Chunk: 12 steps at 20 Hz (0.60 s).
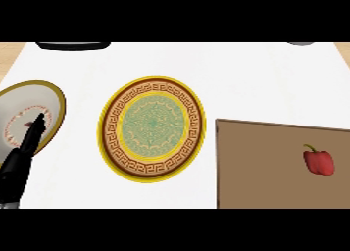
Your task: Pick the bell pepper from the tray and place it in the plate
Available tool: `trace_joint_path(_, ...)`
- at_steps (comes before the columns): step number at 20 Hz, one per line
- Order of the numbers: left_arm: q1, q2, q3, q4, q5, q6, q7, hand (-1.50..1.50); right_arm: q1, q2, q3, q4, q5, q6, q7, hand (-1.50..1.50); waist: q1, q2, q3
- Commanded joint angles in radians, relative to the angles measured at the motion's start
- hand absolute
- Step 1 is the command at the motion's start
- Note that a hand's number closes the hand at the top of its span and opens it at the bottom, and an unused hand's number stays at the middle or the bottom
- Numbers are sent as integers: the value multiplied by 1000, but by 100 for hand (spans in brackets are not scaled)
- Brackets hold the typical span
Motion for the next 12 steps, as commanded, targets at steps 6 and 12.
trace_joint_path(6, -24, -12, 28, 67, -11, -46, -34, 0, -147, -152, 61, 135, 69, 132, 203, -150, 6, 1, 1)
trace_joint_path(12, -16, -43, 14, 23, -39, -33, 23, 0, -222, -158, 192, 214, 262, 178, 202, -150, 9, 2, 1)
